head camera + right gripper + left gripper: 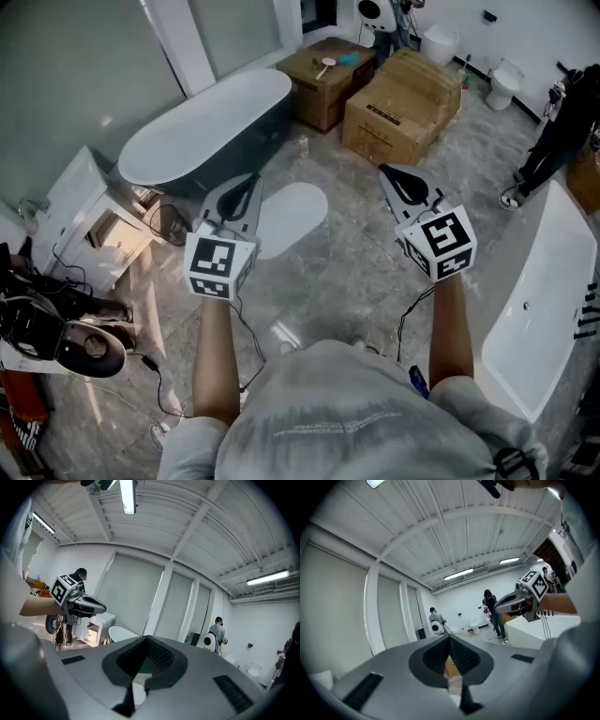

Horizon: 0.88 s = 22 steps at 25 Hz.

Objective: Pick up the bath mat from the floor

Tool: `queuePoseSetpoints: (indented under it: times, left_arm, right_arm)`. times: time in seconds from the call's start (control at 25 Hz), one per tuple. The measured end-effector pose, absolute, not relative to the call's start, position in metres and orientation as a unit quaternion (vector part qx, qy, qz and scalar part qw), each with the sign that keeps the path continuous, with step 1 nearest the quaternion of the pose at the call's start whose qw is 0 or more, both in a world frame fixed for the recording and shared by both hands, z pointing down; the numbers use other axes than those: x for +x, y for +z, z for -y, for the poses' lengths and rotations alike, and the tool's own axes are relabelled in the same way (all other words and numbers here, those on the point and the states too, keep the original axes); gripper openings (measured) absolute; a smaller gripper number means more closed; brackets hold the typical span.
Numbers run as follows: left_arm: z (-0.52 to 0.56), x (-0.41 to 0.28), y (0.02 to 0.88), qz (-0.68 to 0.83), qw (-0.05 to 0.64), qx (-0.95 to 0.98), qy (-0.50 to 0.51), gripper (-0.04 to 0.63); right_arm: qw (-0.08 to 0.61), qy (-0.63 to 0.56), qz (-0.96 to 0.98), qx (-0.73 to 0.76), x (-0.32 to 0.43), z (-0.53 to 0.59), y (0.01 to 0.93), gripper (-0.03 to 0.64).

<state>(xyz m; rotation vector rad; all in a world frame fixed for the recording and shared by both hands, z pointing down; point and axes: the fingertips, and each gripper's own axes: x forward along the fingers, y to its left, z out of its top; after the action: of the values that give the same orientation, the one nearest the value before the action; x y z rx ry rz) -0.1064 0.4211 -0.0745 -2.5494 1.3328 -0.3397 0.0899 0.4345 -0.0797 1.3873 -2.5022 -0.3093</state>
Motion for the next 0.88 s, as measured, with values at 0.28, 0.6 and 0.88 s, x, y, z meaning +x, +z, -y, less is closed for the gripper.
queuePoseSetpoints:
  times: [0.28, 0.6, 0.88]
  left_arm:
    - [-0.418, -0.074, -0.065, -0.470, 0.128, -0.864, -0.128, 0.017]
    - [-0.418, -0.046, -0.039, -0.516, 0.095, -0.839, -0.143, 0.017]
    - [-0.399, -0.028, -0.023, -0.527, 0.077, -0.829, -0.171, 0.017]
  right_arm:
    - [0.123, -0.107, 0.868, 0.468, 0.122, -0.429, -0.075, 0.014]
    - [0.128, -0.089, 0.890, 0.430, 0.163, -0.421, -0.058, 0.014]
    - [0.117, -0.063, 0.905, 0.404, 0.186, -0.394, -0.043, 0.014]
